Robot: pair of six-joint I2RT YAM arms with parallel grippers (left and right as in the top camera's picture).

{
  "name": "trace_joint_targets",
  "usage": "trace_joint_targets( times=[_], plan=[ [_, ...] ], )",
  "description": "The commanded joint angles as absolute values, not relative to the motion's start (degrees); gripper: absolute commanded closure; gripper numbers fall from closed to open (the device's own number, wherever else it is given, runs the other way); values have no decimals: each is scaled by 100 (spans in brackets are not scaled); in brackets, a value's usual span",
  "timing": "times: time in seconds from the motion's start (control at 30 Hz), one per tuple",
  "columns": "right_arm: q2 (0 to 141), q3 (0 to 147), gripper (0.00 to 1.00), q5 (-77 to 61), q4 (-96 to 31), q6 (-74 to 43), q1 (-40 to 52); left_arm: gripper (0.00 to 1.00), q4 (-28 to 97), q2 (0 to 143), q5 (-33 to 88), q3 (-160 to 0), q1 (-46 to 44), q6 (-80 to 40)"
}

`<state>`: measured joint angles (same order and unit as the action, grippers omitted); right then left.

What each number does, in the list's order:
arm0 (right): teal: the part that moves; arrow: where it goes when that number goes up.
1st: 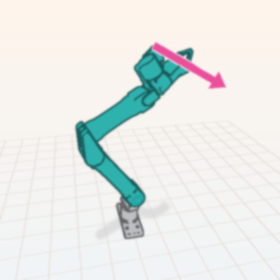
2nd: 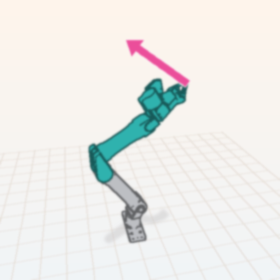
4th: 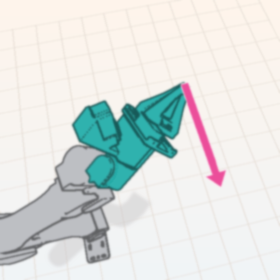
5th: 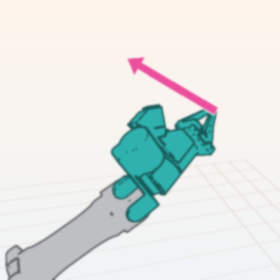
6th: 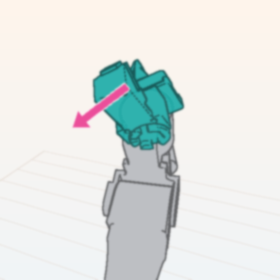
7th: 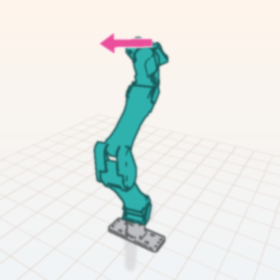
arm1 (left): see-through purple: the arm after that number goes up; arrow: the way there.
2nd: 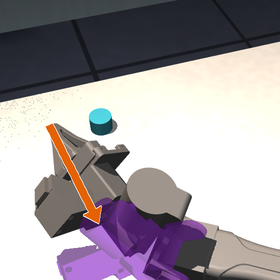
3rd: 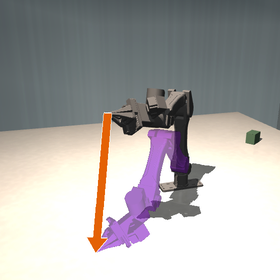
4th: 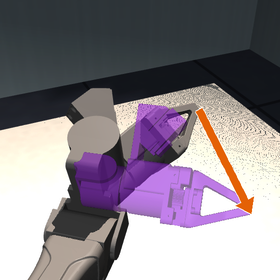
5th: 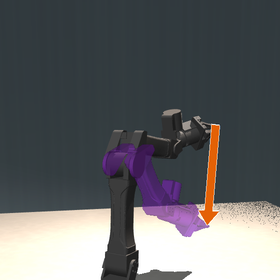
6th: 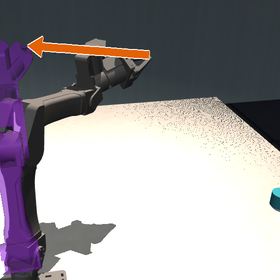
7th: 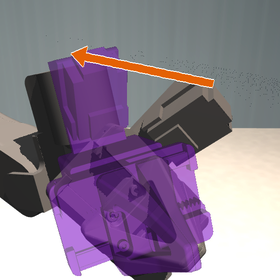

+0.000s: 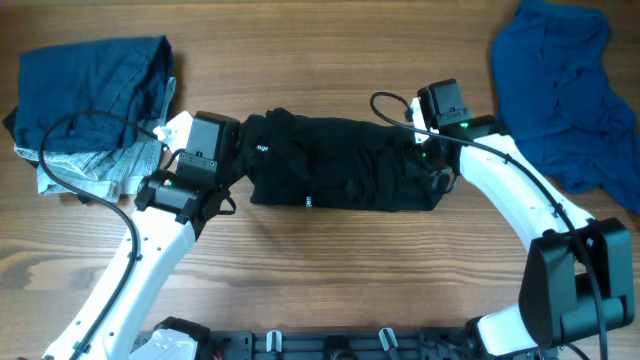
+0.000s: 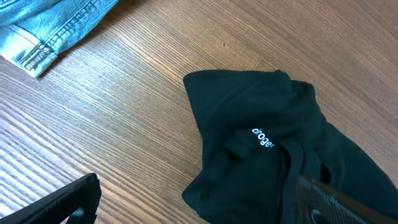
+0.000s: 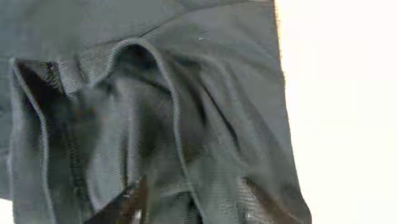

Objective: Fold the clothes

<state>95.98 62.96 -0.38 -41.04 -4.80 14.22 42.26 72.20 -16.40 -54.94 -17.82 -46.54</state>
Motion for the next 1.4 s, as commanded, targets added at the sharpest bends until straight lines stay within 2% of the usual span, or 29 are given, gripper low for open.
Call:
trace_joint_targets(
  times=[0.0,0.37,0.43,0.47,0.67,0.77,0.83,1.1,1.13,1.17,1.23,1.37],
  plan=[
    [9548,6222,60,414,-4093,-447,1457,0,4250,7247,-1649,-5583,-1745,-4534],
    [9548,5686,65,259,-3835,-464,1457,0,4362,7247,-1647,-5583,-1745,-4536],
    [9548,5686,83,290,-3664,-480,1457,0,4359,7247,-1647,-5583,-1745,-4536],
    [9548,5688,96,425,-3594,-622,1457,0,4359,7247,-1647,-5583,-1745,-4536],
    [9454,6163,96,327,-3673,-792,1457,0,4362,7247,-1645,-5583,-1745,-4536],
    [9373,6967,96,-642,-3732,-794,1470,0,4359,7247,-1629,-5583,-1745,-4536],
    [9376,7094,96,-819,-3542,-1094,1570,0,4359,7247,-1632,-5583,-1745,-4536],
    [9946,7094,96,-781,-3148,-1868,2534,0,4362,7247,-1629,-5583,-1745,-4536],
    [9942,7094,93,-541,-3199,-1938,2547,0,4362,7247,-1629,-5583,-1745,-4536],
    [9937,7105,72,-338,-3308,-1925,2508,0,4362,7247,-1629,-5583,-1745,-4536],
    [9931,7107,52,27,-3712,-1752,2373,0,4381,7247,-1629,-5583,-1745,-4536],
    [9935,7076,51,803,-4589,-1452,2283,0,4379,7247,-1629,-5583,-1745,-4536]
  ],
)
